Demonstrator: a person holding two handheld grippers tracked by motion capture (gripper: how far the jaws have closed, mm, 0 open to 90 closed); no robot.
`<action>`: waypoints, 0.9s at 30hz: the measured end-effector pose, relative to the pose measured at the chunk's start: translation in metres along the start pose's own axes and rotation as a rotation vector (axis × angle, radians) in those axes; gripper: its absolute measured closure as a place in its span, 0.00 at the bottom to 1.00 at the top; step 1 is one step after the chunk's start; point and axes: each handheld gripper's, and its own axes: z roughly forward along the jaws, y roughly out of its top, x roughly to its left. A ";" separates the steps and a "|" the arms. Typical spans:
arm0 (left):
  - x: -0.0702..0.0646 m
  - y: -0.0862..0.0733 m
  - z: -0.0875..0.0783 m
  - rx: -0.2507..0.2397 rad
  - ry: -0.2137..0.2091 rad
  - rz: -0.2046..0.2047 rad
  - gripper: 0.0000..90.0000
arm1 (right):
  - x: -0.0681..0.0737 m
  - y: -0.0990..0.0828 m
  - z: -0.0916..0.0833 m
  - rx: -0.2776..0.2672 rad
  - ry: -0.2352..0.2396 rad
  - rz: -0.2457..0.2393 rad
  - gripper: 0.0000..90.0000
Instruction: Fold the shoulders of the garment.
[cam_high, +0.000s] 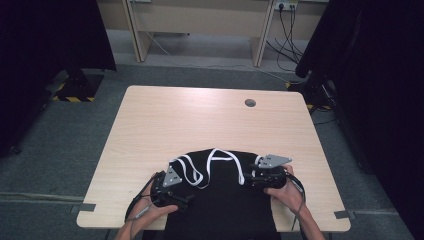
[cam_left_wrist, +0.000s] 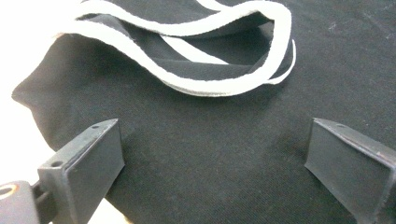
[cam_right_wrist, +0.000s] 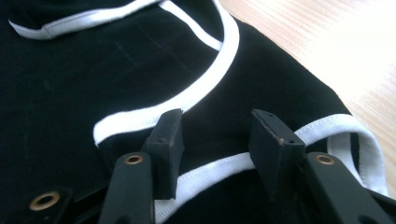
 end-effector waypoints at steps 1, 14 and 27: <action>0.000 0.000 0.000 0.000 0.000 0.000 0.04 | 0.000 0.001 -0.001 -0.001 -0.002 0.004 0.56; 0.000 0.000 0.000 0.001 0.002 -0.001 0.04 | -0.005 -0.020 -0.021 0.004 -0.041 0.157 0.42; 0.001 0.004 0.004 0.005 0.002 -0.002 0.02 | -0.016 -0.019 -0.018 0.012 -0.071 0.175 0.42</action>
